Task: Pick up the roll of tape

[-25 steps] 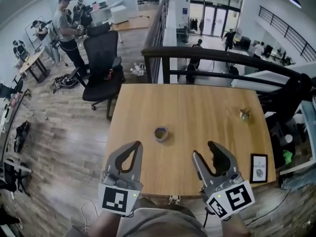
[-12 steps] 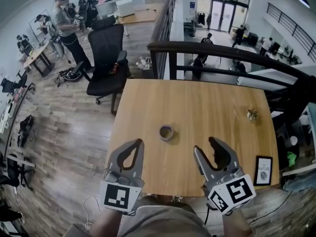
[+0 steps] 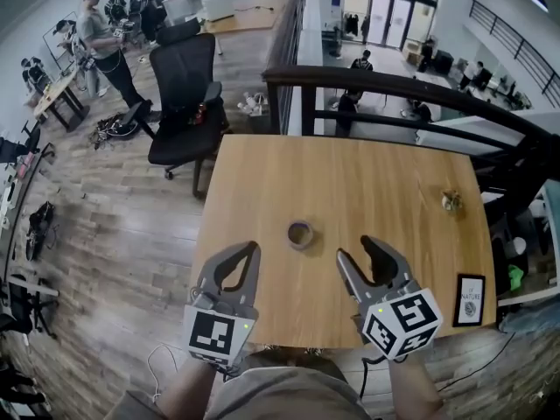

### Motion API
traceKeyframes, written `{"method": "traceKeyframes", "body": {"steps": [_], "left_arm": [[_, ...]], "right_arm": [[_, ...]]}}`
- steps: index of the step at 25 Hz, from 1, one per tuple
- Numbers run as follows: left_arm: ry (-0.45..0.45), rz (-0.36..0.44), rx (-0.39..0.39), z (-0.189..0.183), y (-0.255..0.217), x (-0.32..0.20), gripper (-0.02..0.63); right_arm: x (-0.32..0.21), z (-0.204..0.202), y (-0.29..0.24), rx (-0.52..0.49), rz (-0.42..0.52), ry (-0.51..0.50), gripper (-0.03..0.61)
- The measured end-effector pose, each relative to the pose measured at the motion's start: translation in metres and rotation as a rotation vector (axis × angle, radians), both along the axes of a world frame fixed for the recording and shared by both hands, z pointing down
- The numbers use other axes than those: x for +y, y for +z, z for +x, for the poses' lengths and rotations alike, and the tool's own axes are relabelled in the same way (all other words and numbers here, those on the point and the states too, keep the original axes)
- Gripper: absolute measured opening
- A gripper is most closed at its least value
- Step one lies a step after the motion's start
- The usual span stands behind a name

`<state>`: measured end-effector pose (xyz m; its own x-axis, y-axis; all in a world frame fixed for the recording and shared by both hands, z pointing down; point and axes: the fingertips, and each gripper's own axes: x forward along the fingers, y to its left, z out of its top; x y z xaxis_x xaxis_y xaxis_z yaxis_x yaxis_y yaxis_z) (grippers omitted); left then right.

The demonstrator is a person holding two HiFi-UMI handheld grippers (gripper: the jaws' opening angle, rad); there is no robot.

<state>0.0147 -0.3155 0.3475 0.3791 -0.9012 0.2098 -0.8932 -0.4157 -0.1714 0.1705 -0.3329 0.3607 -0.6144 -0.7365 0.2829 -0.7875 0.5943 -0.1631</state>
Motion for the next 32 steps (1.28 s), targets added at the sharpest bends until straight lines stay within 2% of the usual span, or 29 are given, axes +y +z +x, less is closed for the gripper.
{"method": "traceKeyframes", "body": {"steps": [3, 7, 16, 21, 28, 32], "left_arm": [[0.022, -0.003, -0.018, -0.005, 0.019, -0.017, 0.002], [0.020, -0.072, -0.043, -0.017, 0.057, -0.037, 0.002], [0.046, -0.214, -0.006, -0.023, 0.134, -0.059, 0.002], [0.018, -0.305, 0.042, -0.032, 0.169, -0.067, 0.002], [0.017, -0.407, -0.014, -0.041, 0.217, -0.071, 0.002], [0.022, -0.432, -0.041, -0.042, 0.234, -0.076, 0.002]], "right_arm": [[-0.021, -0.014, 0.030, 0.044, -0.065, -0.016, 0.183], [-0.046, -0.034, 0.073, 0.094, -0.150, -0.031, 0.183], [-0.079, -0.053, 0.190, 0.190, -0.354, -0.027, 0.183], [-0.089, -0.052, 0.249, 0.197, -0.474, 0.005, 0.183], [-0.104, -0.056, 0.296, 0.196, -0.589, 0.022, 0.183], [-0.116, -0.058, 0.316, 0.172, -0.642, 0.045, 0.183]]}}
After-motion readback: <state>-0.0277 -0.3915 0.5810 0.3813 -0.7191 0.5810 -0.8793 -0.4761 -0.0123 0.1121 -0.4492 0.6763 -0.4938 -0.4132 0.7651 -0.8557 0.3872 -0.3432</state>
